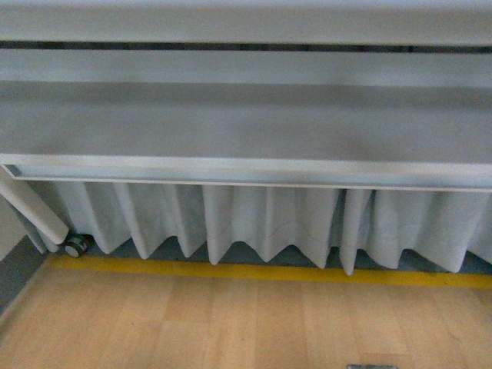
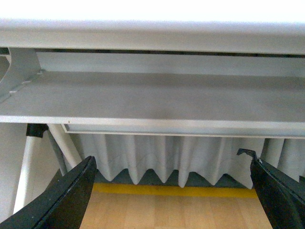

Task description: Open oven

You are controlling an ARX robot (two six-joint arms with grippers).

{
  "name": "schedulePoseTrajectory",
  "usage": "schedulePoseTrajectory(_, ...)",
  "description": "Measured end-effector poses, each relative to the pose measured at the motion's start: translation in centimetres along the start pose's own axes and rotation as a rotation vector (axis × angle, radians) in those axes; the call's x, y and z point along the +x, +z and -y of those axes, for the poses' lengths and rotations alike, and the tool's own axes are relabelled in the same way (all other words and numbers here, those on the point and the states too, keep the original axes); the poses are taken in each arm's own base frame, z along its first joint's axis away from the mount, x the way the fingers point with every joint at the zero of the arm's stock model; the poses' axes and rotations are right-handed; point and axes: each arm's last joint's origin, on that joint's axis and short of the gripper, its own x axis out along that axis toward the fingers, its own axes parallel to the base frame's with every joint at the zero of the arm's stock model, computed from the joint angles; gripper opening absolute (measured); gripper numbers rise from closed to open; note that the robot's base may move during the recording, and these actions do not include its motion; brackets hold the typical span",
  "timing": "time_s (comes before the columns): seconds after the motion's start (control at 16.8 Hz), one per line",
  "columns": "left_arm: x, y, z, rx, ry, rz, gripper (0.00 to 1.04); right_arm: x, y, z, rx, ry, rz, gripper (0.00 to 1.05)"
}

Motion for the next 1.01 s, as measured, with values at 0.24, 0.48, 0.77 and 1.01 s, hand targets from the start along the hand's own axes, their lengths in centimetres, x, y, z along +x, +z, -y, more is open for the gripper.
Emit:
schedulePoseTrajectory(0.24, 0.00, 0.00, 0.00, 0.000, 0.000, 0.000, 0.98, 0.00, 0.01, 0.00, 0.001, -0.001, 0.001, 0.98)
schedulePoseTrajectory(0.48, 0.00, 0.01, 0.00, 0.000, 0.001, 0.001, 0.98, 0.00, 0.00, 0.00, 0.000, 0.000, 0.000, 0.98)
schedulePoseTrajectory(0.77, 0.00, 0.01, 0.00, 0.000, 0.001, 0.001, 0.98, 0.00, 0.00, 0.00, 0.001, 0.000, 0.000, 0.98)
schedulePoseTrajectory(1.01, 0.00, 0.01, 0.00, 0.001, 0.000, 0.002, 0.98, 0.00, 0.03, 0.00, 0.001, -0.001, 0.003, 0.98)
